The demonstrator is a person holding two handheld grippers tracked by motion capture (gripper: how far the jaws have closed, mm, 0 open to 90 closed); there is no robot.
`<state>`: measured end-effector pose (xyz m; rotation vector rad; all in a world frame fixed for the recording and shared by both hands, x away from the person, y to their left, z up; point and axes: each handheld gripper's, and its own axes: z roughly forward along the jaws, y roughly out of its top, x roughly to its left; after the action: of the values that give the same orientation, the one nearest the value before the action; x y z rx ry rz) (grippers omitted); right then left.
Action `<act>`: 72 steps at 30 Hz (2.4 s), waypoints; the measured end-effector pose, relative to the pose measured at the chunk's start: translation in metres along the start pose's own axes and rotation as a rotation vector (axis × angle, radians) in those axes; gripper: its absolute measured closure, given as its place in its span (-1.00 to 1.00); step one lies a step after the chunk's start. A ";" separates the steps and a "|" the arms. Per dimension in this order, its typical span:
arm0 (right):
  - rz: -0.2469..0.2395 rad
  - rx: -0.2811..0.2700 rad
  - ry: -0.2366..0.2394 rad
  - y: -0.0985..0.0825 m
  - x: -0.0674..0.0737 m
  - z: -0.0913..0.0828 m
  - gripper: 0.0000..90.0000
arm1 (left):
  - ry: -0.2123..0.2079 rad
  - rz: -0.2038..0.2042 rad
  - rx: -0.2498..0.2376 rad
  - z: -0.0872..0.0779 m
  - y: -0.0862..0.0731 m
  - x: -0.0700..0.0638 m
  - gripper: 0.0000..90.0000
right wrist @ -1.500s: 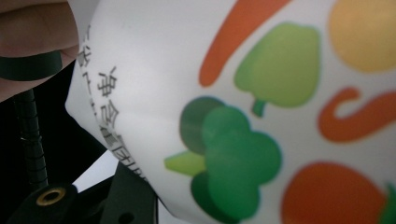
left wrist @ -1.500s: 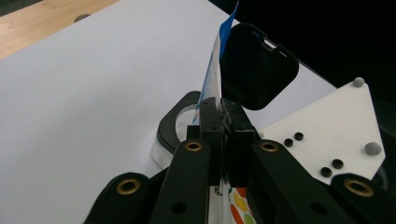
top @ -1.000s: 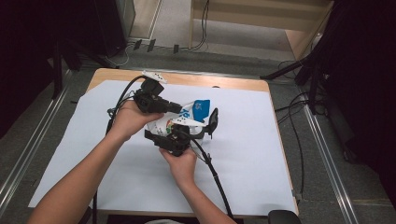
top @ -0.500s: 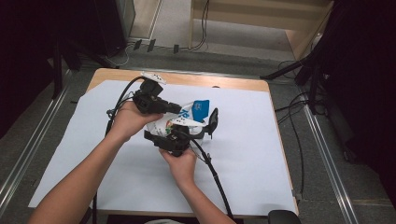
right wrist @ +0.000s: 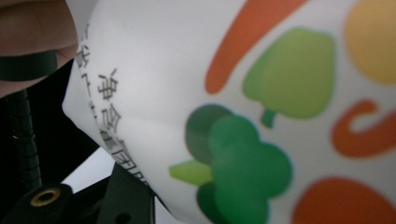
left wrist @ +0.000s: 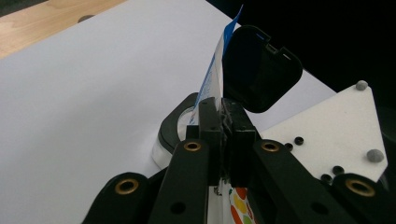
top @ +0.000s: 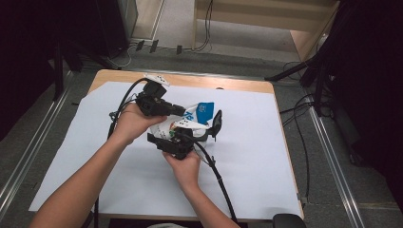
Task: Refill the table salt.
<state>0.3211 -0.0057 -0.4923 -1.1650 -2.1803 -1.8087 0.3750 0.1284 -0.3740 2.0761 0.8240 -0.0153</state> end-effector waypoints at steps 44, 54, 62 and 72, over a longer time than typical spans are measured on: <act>0.034 -0.009 0.034 0.000 -0.002 -0.003 0.32 | 0.004 -0.001 -0.008 0.000 0.002 -0.004 0.99; 0.030 -0.013 0.034 0.000 -0.002 -0.003 0.32 | 0.013 0.006 -0.005 -0.001 0.002 -0.004 0.99; 0.016 0.007 0.038 0.000 -0.002 -0.003 0.32 | 0.004 0.000 -0.009 -0.002 0.001 -0.004 0.99; 0.016 0.012 0.037 0.000 0.000 -0.003 0.32 | -0.001 -0.007 0.002 -0.002 -0.001 -0.005 0.99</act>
<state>0.3199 -0.0080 -0.4916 -1.1337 -2.1520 -1.7944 0.3707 0.1274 -0.3719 2.0753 0.8310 -0.0217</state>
